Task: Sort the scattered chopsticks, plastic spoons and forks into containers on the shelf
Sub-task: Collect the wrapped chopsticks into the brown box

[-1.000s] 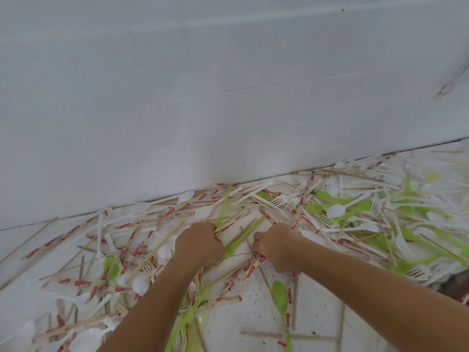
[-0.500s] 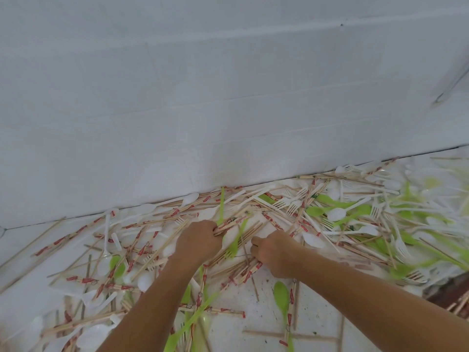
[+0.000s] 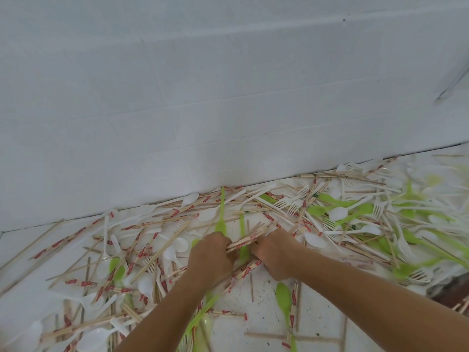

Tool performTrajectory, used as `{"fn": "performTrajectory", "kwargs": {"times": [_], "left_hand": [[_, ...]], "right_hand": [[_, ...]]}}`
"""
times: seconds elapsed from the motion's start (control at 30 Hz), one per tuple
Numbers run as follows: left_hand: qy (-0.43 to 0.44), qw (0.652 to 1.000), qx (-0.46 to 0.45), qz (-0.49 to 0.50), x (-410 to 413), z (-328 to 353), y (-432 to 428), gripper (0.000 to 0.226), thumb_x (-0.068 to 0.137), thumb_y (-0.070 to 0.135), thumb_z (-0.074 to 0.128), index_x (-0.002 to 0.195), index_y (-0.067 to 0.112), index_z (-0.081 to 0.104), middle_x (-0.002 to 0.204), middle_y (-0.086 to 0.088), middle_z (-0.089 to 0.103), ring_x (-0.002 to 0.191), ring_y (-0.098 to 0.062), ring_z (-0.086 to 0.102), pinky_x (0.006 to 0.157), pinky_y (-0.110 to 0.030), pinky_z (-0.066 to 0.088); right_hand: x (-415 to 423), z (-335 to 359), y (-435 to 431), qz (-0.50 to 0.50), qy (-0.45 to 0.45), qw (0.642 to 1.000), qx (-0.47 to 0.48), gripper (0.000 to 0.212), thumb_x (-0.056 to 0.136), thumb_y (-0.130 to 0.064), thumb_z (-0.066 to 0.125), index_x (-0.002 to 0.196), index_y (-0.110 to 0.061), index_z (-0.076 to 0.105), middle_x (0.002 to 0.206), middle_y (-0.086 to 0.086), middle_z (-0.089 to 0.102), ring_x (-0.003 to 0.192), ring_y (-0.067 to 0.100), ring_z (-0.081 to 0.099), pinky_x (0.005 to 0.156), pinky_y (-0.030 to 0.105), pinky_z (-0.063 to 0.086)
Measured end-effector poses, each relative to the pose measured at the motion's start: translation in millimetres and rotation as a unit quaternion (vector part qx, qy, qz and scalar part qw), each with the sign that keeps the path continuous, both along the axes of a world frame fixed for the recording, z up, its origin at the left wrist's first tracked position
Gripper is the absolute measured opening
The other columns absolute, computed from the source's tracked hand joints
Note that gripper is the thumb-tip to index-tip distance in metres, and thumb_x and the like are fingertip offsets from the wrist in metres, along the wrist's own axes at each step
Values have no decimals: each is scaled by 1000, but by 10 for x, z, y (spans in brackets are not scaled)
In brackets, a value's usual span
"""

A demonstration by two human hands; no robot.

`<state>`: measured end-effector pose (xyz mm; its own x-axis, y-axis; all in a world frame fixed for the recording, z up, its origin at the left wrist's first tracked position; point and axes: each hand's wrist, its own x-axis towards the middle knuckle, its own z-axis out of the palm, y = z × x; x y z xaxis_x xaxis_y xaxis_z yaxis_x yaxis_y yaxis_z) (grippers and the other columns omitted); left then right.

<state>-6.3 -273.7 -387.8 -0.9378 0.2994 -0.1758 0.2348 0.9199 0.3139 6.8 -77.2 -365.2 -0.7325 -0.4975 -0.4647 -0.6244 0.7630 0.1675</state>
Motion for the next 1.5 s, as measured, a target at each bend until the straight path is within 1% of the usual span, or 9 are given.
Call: {"fn": "performTrajectory", "kwargs": {"times": [0.33,0.5,0.6,0.77,0.9,1.03,1.17,1.37,1.5], "left_hand": [[-10,999,-22,-27,15,2,117,20,91,42,61,92,25,71,83,5,62,75,-19,64,63,-33,55],[-39,998,-43,-23,-52,21,195,13,86,32,61,88,20,62,84,1,58,75,-23,59,60,-32,47],[-41,997,-60,-38,-97,33,231,10,89,27,61,95,19,61,94,-1,59,85,-26,63,66,-35,51],[-29,994,-95,-47,-140,102,251,25,89,15,58,114,21,58,107,-3,64,96,-28,66,76,-38,56],[-22,996,-71,-40,-91,79,264,26,90,14,58,113,25,64,107,0,65,97,-26,66,79,-40,58],[3,999,-25,-26,1,10,288,11,96,24,60,106,24,65,101,3,63,91,-23,63,70,-35,50],[13,999,-13,-27,46,4,325,16,97,40,64,101,26,67,93,6,59,82,-18,55,67,-31,40],[-8,995,-84,-57,53,114,393,11,88,13,61,95,21,65,92,3,59,81,-21,59,66,-33,48],[-19,989,-120,-82,51,193,463,13,83,17,63,94,20,57,91,2,54,82,-23,61,65,-32,46]], "right_hand": [[111,-30,112,20,16,1000,16,26,90,-5,56,114,-13,61,102,4,61,78,25,64,63,35,54],[144,-59,102,30,11,999,28,39,94,-11,57,133,-9,50,119,12,53,63,24,45,53,34,43],[203,-104,126,4,8,1000,12,47,94,-8,57,140,-8,43,127,14,51,63,25,48,44,31,30],[280,-56,148,-57,36,997,-23,51,95,-8,60,141,-11,38,117,11,54,72,28,61,52,34,44],[342,100,144,-75,33,997,-5,50,97,-7,57,143,-14,39,116,10,55,82,31,65,53,34,39],[391,160,203,-89,26,996,15,39,95,-6,59,132,-14,53,107,9,56,84,31,64,64,37,48],[431,201,236,-93,13,994,57,24,95,-8,58,117,-16,63,104,5,60,87,26,64,62,35,44],[494,194,220,-120,1,989,88,12,92,-13,58,99,-19,66,84,-1,59,70,21,58,55,30,35],[541,227,231,-116,38,990,63,10,96,-19,57,103,-18,64,96,4,63,90,25,56,70,37,37]]}}
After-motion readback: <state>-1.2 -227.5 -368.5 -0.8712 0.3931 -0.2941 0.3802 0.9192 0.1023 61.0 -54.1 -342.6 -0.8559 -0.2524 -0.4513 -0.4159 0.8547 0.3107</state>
